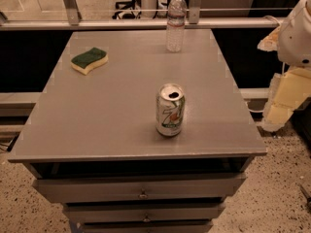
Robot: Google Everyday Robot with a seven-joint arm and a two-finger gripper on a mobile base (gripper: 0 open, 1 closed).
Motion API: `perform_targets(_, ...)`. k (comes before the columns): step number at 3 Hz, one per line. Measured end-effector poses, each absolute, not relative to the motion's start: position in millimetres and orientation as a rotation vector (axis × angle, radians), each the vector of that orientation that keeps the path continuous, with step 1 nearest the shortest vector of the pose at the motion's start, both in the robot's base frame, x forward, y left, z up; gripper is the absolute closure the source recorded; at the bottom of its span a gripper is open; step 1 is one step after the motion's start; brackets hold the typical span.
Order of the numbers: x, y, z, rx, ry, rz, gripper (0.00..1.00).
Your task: Move 7up can near sponge
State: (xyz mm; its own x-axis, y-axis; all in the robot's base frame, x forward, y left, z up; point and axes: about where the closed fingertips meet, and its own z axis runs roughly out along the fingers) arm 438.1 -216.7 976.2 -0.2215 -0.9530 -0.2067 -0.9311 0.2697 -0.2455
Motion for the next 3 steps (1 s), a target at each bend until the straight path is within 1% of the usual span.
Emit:
perform_targets(1, 438.1, -216.6, 976.2, -1.725, 2.232, -0.099, 0.00)
perform_targets(2, 440.6, -204.9, 965.1, -1.700, 2.207, -0.004, 0.00)
perform_targets(3, 449.7, -172.3, 935.0, -1.653, 2.146, 0.208, 0.00)
